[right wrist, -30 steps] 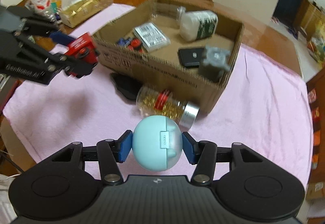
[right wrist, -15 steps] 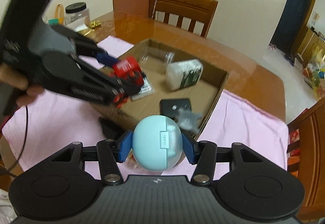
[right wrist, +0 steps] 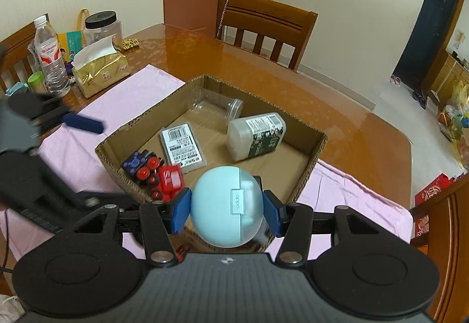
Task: Organize rigid objects
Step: 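Carry the red train with the left tool into the box and release, then lower the light blue case with the right tool into the box and release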
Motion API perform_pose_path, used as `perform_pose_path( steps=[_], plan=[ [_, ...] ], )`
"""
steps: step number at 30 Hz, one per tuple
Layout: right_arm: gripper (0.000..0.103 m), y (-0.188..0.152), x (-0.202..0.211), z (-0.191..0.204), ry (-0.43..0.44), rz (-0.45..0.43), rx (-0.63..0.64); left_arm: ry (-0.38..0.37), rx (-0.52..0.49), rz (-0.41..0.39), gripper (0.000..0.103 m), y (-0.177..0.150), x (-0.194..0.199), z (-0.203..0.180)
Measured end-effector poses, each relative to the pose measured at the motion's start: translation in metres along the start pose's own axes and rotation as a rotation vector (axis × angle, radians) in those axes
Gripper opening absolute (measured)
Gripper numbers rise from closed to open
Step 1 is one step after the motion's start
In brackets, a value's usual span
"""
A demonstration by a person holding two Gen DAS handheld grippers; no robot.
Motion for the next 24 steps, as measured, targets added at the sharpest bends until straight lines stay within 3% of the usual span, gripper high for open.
perform_pose_path(
  steps=[9, 24],
  plan=[
    [0.058, 0.022, -0.036, -0.025, -0.012, 0.016, -0.010, 0.071, 0.135, -0.008, 0.100, -0.014, 0.024, 0.035],
    [0.058, 0.030, -0.120, -0.056, -0.046, 0.124, -0.050, 0.166, 0.234, 0.013, 0.100, -0.044, 0.046, 0.069]
  ],
)
Point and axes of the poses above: each gripper's, at about its wrist camera, not at the fingertips, and x roughly against the way its jaws point, z to its left, y to its top, the point moved 8 cm from there along -x, roughly the way its jaws point, and after that the axes turned 7 degrees about x, right-handed, at the moved point
